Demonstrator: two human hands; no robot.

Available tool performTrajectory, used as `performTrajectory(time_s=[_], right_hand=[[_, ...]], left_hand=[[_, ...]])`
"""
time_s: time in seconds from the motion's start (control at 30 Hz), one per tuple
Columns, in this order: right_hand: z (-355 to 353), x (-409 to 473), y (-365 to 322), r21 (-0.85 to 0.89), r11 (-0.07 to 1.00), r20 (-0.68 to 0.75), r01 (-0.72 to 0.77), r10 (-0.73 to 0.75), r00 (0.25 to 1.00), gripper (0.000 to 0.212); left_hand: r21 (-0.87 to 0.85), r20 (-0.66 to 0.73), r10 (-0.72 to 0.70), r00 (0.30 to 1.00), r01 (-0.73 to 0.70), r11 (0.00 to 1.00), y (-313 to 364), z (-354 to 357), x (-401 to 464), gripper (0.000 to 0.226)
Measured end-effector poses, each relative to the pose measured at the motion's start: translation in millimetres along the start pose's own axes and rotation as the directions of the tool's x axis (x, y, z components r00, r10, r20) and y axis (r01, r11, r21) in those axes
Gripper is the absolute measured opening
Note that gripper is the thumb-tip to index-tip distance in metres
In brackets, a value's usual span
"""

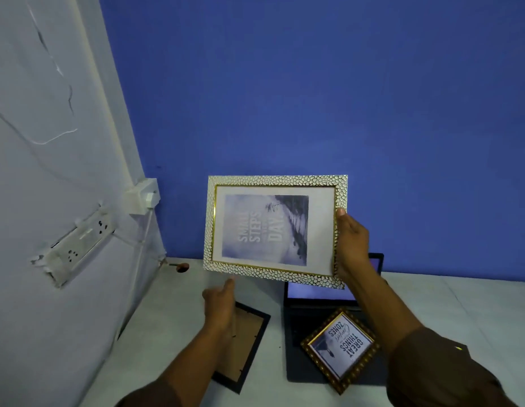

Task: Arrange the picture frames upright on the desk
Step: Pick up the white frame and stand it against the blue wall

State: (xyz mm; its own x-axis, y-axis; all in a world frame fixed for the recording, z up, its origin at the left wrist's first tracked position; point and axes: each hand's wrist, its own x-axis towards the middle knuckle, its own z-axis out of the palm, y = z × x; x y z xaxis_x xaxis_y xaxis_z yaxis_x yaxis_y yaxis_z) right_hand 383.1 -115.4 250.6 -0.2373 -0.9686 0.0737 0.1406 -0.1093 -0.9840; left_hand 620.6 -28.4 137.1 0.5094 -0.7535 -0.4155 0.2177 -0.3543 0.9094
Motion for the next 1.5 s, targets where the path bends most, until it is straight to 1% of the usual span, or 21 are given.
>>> performTrajectory(time_s=[0.03, 0.07, 0.1, 0.13, 0.2, 0.23, 0.27, 0.33, 0.4, 0.5, 0.57, 0.63, 0.73, 0.8, 0.9, 1.0, 1.07, 1.13, 1.23, 1.4, 1.5], right_hand=[[-2.5, -3.9, -0.4, 0.031, 0.999, -0.004, -0.027, 0.028, 1.0, 0.051], [-5.0, -6.9, -0.2, 0.053, 0.997, -0.007, -0.053, 0.053, 0.999, 0.048], [-7.9, -9.8, 0.0, 0.071, 0.995, -0.006, -0.073, 0.073, 0.997, 0.045], [-11.4, -11.5, 0.3, 0.097, 0.991, -0.001, -0.087, 0.088, 0.996, 0.042], [-18.8, -11.5, 3.5, 0.163, 0.981, 0.043, -0.101, 0.095, 0.995, 0.036], [-21.8, -10.6, 5.4, 0.197, 0.975, 0.062, -0.104, 0.094, 0.994, 0.033], [-24.8, -9.5, 6.1, 0.244, 0.964, 0.077, -0.109, 0.093, 0.993, 0.03], [-39.7, -1.8, 6.7, 0.334, 0.935, 0.099, -0.119, 0.091, 0.991, 0.024], [-59.6, 9.6, 3.3, 0.387, 0.913, 0.118, -0.128, 0.089, 0.989, 0.019], [-106.4, 31.8, -6.6, 0.354, 0.928, 0.124, -0.118, 0.078, 0.989, 0.02], [-142.5, 43.1, -16.4, 0.204, 0.974, 0.134, -0.1, 0.073, 0.988, 0.024], [-178.9, 52.2, -22.9, -0.03, 0.997, 0.182, -0.065, 0.069, 0.981, 0.026], [-227.8, 67.8, -27.4, -0.318, 0.947, 0.274, 0.031, 0.061, 0.96, 0.036], [-253.4, 79.4, -24.8, -0.434, 0.896, 0.319, 0.092, 0.057, 0.946, 0.038], [-289.3, 97.3, -21.7, -0.509, 0.853, 0.322, 0.12, 0.06, 0.945, 0.033], [-329.6, 109.2, -17.3, -0.591, 0.794, 0.302, 0.141, 0.055, 0.952, 0.024], [-353.7, 119.4, -15.3, -0.627, 0.764, 0.289, 0.153, 0.045, 0.956, 0.023], [-369.7, 132.8, -14.8, -0.653, 0.74, 0.261, 0.158, 0.024, 0.965, 0.026], [-391.3, 155.2, -11.6, -0.692, 0.706, 0.245, 0.154, 0.029, 0.969, 0.027], [-431.5, 196.8, -6.8, -0.795, 0.6, 0.176, 0.092, 0.084, 0.981, 0.027], [-450.1, 219.7, -1.4, -0.812, 0.581, 0.129, 0.059, 0.081, 0.988, 0.025]], left_hand=[[-0.067, 0.109, -0.072, 0.991, 0.079, 0.995, 0.0, 8.4, -3.4, 0.048], [-0.134, 0.208, -0.095, 0.974, 0.124, 0.983, 2.8, 15.9, -9.3, 0.045], [-0.217, 0.282, -0.071, 0.957, 0.136, 0.967, 7.8, 23.9, -16.0, 0.041], [-0.322, 0.322, -0.006, 0.947, 0.115, 0.94, 15.3, 31.4, -23.5, 0.036], [-0.542, 0.289, 0.139, 0.947, 0.042, 0.839, 30.8, 41.4, -31.5, 0.025], [-0.602, 0.248, 0.189, 0.95, -0.001, 0.799, 40.7, 44.3, -33.7, 0.024], [-0.63, 0.217, 0.227, 0.95, -0.042, 0.775, 49.1, 46.8, -32.4, 0.025], [-0.646, 0.211, 0.301, 0.93, -0.098, 0.757, 64.6, 56.8, -31.3, 0.028], [-0.616, 0.221, 0.356, 0.908, -0.153, 0.773, 76.5, 64.9, -28.4, 0.026], [-0.569, 0.233, 0.386, 0.893, -0.197, 0.798, 84.9, 77.0, -25.7, 0.027], [-0.53, 0.256, 0.405, 0.878, -0.223, 0.818, 86.1, 88.6, -29.6, 0.026], [-0.475, 0.3, 0.424, 0.854, -0.252, 0.843, 83.9, 107.4, -38.1, 0.022], [-0.364, 0.361, 0.441, 0.822, -0.311, 0.878, 76.5, 149.4, -53.8, 0.021], [-0.264, 0.415, 0.45, 0.791, -0.369, 0.891, 69.0, 177.1, -62.9, 0.021], [-0.106, 0.497, 0.451, 0.741, -0.464, 0.879, 56.2, 220.0, -74.9, 0.021], [-0.034, 0.554, 0.43, 0.713, -0.497, 0.867, 42.9, 261.9, -86.6, 0.021], [0.006, 0.585, 0.408, 0.701, -0.506, 0.862, 35.6, 288.6, -85.1, 0.021], [0.025, 0.597, 0.39, 0.701, -0.502, 0.864, 32.2, 314.3, -79.5, 0.02], [0.076, 0.627, 0.316, 0.712, -0.459, 0.885, 24.5, 353.3, -62.8, 0.018], [0.171, 0.697, 0.211, 0.685, -0.445, 0.879, 12.7, 415.4, -31.9, 0.021], [0.214, 0.711, 0.193, 0.676, -0.469, 0.857, 12.6, 449.5, -13.8, 0.022]])
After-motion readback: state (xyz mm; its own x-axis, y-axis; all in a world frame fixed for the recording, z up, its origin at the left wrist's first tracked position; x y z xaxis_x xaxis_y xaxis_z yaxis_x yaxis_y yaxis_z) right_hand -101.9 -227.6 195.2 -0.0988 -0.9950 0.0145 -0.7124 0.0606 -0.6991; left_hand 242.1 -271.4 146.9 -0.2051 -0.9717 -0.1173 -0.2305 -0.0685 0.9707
